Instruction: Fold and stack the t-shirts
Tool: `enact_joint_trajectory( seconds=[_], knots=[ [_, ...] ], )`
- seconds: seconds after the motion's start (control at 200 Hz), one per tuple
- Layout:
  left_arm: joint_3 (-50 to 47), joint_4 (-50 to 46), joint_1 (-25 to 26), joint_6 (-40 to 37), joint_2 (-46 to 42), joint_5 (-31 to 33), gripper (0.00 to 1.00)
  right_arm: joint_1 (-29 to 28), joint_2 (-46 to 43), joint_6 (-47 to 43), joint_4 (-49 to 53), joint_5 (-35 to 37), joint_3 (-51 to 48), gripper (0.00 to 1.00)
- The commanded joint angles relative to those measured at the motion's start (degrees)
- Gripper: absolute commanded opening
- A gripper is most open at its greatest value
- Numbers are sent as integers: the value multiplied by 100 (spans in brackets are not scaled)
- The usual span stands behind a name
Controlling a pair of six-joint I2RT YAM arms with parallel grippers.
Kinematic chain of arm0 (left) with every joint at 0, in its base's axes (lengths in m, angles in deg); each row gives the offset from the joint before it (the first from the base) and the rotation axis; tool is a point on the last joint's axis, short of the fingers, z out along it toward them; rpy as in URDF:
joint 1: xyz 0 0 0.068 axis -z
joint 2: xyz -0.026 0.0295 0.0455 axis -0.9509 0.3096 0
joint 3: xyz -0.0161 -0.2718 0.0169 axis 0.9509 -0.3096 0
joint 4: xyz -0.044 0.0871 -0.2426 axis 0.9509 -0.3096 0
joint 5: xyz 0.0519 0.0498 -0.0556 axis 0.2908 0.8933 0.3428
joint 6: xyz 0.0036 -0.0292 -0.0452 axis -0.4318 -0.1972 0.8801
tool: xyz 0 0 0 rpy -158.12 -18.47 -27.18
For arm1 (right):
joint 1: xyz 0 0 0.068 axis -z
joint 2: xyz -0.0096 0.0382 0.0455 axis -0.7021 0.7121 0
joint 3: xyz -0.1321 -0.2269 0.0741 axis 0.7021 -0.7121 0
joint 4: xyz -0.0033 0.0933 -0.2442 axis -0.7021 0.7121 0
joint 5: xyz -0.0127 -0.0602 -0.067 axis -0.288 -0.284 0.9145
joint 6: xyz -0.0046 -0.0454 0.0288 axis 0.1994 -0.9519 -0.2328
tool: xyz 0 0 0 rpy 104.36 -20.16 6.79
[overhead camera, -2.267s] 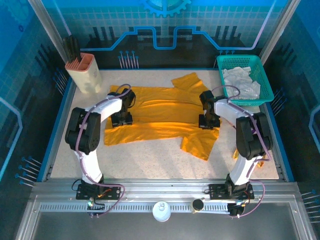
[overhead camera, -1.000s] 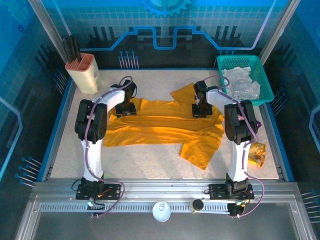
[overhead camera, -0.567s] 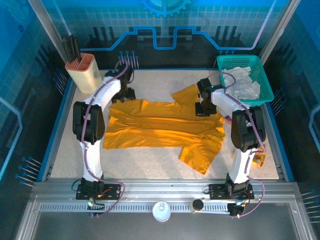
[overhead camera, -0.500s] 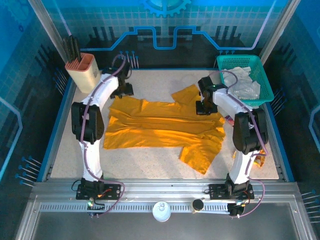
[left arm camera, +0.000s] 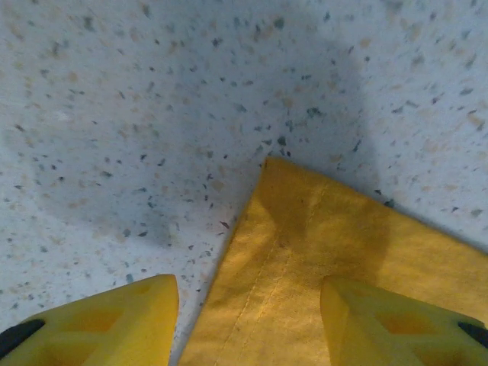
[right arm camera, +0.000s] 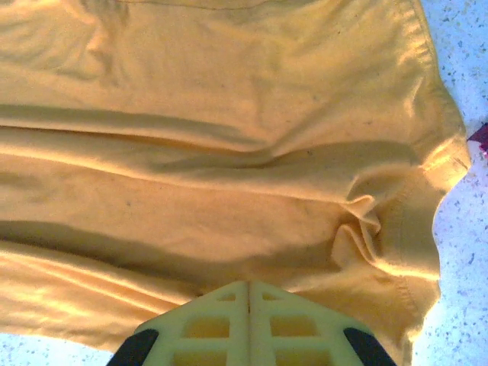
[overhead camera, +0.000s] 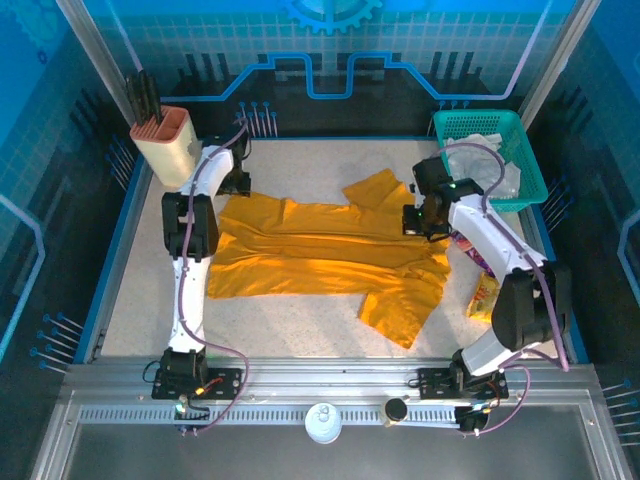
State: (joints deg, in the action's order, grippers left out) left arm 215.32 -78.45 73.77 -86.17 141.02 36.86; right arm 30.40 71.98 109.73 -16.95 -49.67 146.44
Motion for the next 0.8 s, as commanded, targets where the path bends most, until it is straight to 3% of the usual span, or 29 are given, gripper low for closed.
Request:
enact_joint_trajectory(
  seconds=[0.0,0.355,0.671,0.756,0.796],
  knots=[
    [210,-42,-40,-303,-59,-163,53,-20,-388,183,105,-158,-252,7],
    [406,55,-48,-655,381,-206,53,-4,-905,296,122,-130,-762,8],
    [677,-146,-57,-862,832,-767,52,-34,-927,340,101,-192,-802,6],
    [656,-138,-10,-852,813,-840,41,-22,-858,303,37,-211,-745,7],
    [643,-164,16,-848,814,-912,28,8,-768,244,2,-209,-646,9]
  ],
)
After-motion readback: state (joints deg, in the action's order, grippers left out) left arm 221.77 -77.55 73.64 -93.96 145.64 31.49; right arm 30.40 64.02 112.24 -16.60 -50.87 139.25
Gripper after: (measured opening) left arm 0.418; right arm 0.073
